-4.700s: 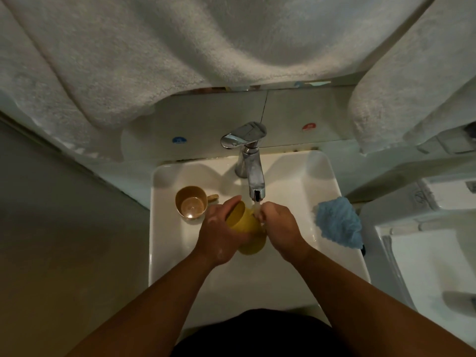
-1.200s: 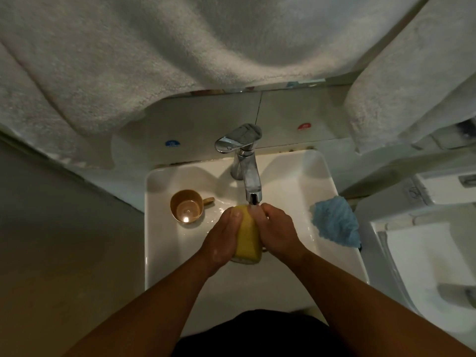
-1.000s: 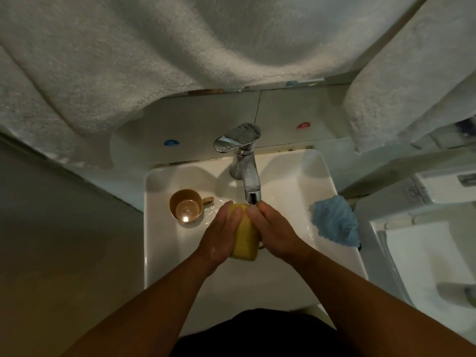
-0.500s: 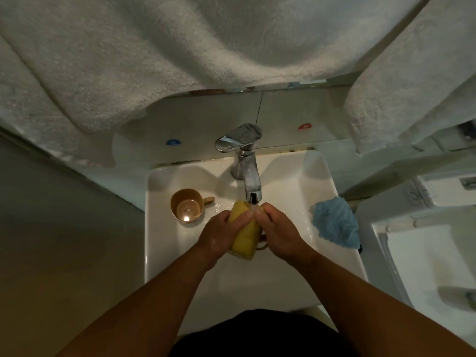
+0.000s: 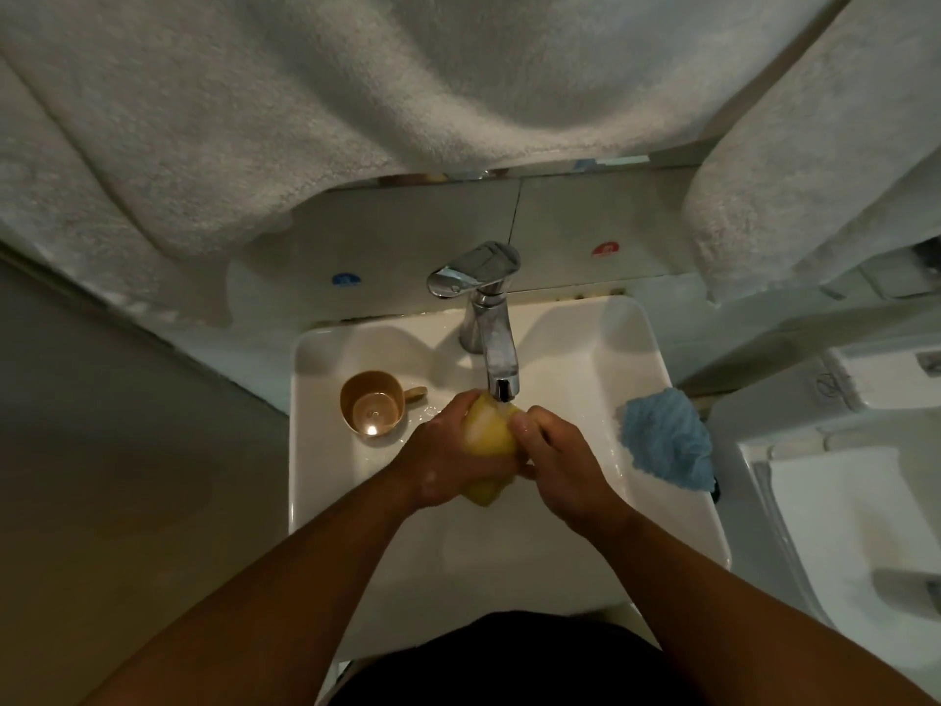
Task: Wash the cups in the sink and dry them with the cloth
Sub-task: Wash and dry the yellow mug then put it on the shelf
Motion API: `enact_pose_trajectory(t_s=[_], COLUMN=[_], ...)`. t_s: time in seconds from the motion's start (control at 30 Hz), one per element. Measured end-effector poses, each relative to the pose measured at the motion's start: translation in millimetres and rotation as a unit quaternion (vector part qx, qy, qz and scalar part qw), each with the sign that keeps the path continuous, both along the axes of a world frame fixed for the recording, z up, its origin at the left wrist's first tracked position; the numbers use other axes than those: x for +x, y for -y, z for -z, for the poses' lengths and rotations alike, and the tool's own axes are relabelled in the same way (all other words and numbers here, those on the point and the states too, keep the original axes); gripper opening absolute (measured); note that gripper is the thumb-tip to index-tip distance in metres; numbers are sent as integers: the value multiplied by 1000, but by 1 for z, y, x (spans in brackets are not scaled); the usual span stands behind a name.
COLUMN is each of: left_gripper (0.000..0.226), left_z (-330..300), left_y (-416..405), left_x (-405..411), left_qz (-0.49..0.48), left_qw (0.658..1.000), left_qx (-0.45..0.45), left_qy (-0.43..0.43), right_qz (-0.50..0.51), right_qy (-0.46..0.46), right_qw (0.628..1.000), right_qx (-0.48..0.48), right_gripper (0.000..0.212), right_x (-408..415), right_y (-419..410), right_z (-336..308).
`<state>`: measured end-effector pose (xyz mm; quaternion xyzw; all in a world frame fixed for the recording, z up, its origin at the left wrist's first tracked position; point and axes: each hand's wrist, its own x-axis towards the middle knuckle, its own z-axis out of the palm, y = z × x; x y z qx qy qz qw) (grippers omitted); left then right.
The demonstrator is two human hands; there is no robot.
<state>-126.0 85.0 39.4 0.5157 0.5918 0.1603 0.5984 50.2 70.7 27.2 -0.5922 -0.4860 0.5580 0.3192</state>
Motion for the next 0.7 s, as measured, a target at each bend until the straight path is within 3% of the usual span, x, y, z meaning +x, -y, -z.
enact_pose_trajectory(t_s=[0.07, 0.1, 0.17, 0.23, 0.33, 0.43, 0.5, 0.57, 0.63, 0.7], left_gripper=[70, 64, 63, 72, 75, 84, 86, 77, 69, 81], left_z=[3, 4, 11, 20, 30, 24, 19, 18, 16, 19], left_y=[2, 5, 8, 10, 16, 17, 12, 10, 11, 15], left_x=[-6, -6, -2, 6, 15, 6, -5, -12, -13, -9], left_qz=[-22, -33, -38, -14, 1, -62, -84, -96, -73, -16], left_qw=[993, 992, 999, 982, 950, 968, 991, 988, 992, 989], left_qx=[-88, -87, -2, 137, 287, 237, 100, -25, 3, 144], left_qy=[79, 85, -1, -132, -122, -60, 27, 120, 101, 3], right_qz=[18, 15, 6, 30, 101, 94, 73, 51, 41, 57], right_qy=[-51, -58, -35, 16, 73, 8, -77, -147, -154, -132], right_qw=[998, 998, 999, 998, 990, 994, 991, 981, 977, 977], right_qx=[-23, -27, -36, -57, -67, -63, -82, -117, -138, -160], right_gripper=[42, 41, 45, 48, 50, 33, 16, 20, 29, 38], right_x=[-1, -2, -7, -17, -27, -23, -16, -10, -10, -14], right_y=[4, 5, 3, -2, -8, -12, -10, -5, -3, -4], right_z=[-2, -1, -2, -5, -14, -15, -12, -9, -10, -14])
